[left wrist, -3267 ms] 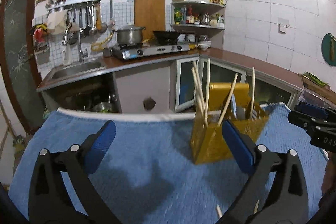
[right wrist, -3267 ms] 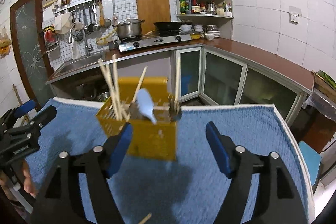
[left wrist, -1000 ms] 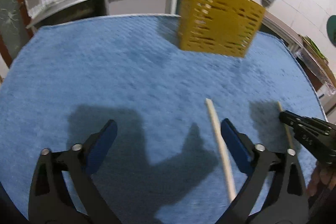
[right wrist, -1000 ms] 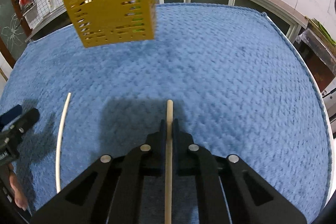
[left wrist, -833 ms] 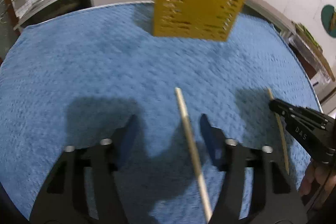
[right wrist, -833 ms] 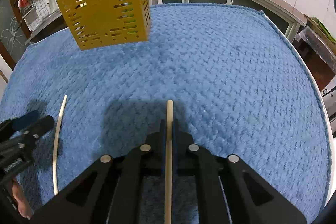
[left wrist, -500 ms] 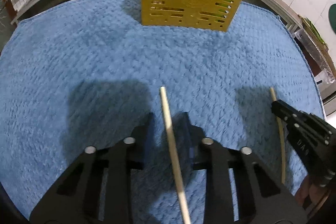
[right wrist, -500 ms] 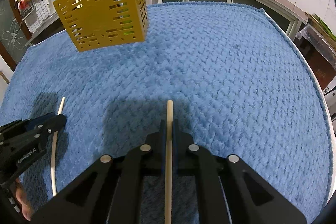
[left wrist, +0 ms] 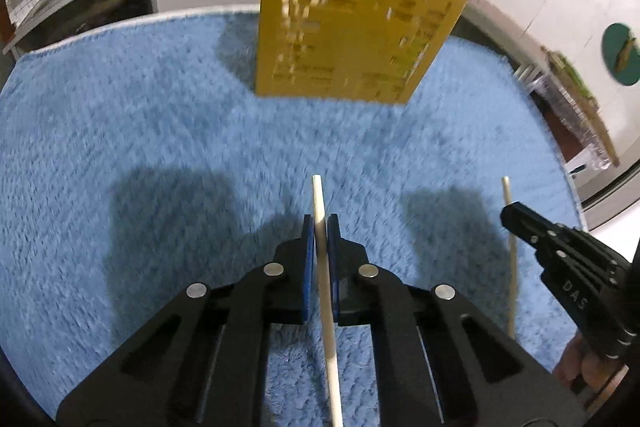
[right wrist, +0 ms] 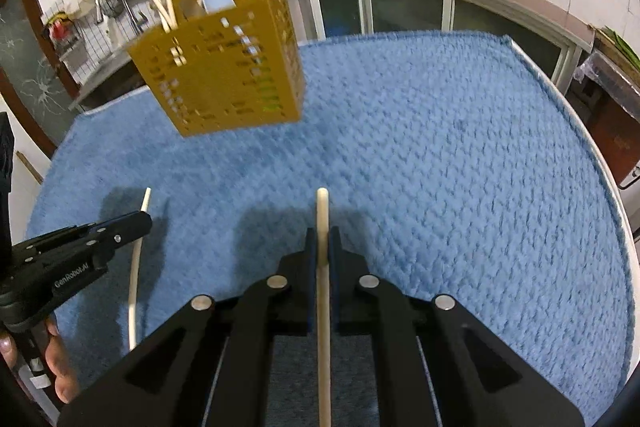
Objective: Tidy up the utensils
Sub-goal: 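Lift and carry both chopsticks over the yellow holder with both tools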
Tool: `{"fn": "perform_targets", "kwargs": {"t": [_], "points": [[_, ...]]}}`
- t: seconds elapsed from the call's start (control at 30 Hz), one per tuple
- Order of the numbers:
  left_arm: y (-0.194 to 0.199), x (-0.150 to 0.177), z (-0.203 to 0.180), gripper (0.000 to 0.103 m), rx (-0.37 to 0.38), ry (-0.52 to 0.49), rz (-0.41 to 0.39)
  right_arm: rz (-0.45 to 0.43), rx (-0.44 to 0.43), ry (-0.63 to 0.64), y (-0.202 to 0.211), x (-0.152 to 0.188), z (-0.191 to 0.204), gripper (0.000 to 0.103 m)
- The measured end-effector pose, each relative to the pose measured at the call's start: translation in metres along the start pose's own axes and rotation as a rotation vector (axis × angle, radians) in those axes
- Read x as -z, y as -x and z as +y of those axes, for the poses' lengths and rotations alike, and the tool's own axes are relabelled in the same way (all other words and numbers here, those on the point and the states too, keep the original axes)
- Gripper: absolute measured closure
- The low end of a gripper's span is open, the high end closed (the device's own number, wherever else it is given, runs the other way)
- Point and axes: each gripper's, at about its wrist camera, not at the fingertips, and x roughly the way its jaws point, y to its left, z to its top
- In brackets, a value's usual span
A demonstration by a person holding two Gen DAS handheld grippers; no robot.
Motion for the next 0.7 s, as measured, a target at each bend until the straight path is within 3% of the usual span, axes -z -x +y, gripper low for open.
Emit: {"fn": "perform_targets", "kwargs": {"t": [0.27, 0.47, 0.7], "points": [[0.063, -0.014, 0.005, 0.099, 0.054, -0.056, -0.235, -0.163, -0.034, 0.009, 0.038, -0.017, 0.01, 0.097], [0.108, -0.03, 0.014, 0.099, 0.109, -0.047, -0.409, -0.356, -0.083, -0.012, 0.078, -0.036, 0.016, 0.097], [0.151, -0.088, 0.008, 0.099, 0.124, -0.065, -0.575, -0.612, -0.107, 0.021, 0.128, -0.089, 0.04, 0.097]]}}
